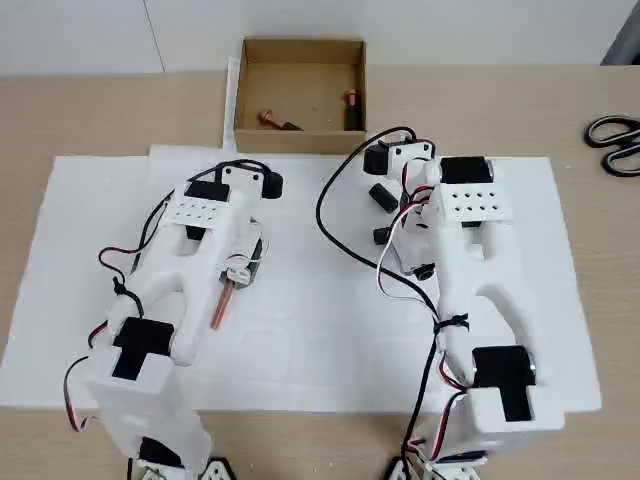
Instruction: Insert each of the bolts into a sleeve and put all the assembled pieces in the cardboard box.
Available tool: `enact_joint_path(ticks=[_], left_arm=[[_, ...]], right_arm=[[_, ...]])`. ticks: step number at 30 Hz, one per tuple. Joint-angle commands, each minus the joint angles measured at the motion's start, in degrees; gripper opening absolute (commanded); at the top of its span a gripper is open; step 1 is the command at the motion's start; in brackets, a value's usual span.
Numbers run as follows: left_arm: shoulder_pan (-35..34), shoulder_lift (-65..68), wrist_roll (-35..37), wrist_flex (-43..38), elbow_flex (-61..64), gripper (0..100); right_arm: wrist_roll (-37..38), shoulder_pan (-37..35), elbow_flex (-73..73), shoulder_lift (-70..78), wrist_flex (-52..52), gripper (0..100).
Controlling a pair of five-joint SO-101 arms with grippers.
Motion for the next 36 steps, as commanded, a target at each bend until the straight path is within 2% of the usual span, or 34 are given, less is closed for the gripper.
enact_joint_path(ticks=[1, 7, 9, 12, 15, 22, 31, 33, 36], left_arm=[[0.2, -1.1, 0.2, -1.2, -0.3, 1], [-0.1, -14.3, -0.4, 3.5, -2.2, 1], [-0.1, -19.1, -2.1, 4.6, -3.0, 1], [-0.2, -25.6, -0.1, 4.7, -2.9, 1], [-0.2, -31.3, 2.2, 6.6, -3.0, 1], [-0.1, -46.4, 2.4, 9.6, -2.8, 1], [0.3, -64.4, 2.4, 9.6, -2.7, 1], [0.3, -66.1, 2.5, 7.4, -1.2, 1], [0.3, -67.6, 5.1, 3.2, 3.7, 1]], right_arm=[[-0.5, 0.3, -0.4, -0.6, -0.5, 0.7], [-0.2, 0.4, -2.2, -0.7, 0.5, 0.5], [-0.2, 0.5, -4.7, -0.7, 2.5, 0.5], [-0.2, 0.3, -9.8, -2.9, 7.0, 0.5], [-0.2, 0.3, -11.8, -7.7, 7.4, 0.4], [-0.2, 0.2, -11.2, -24.6, 7.4, 0.4], [-0.4, 0.2, 0.0, -48.8, 7.3, 0.4], [-0.5, -0.2, 4.7, -53.7, 6.7, 0.4], [-0.4, -1.1, 12.5, -60.4, 0.1, 0.4]])
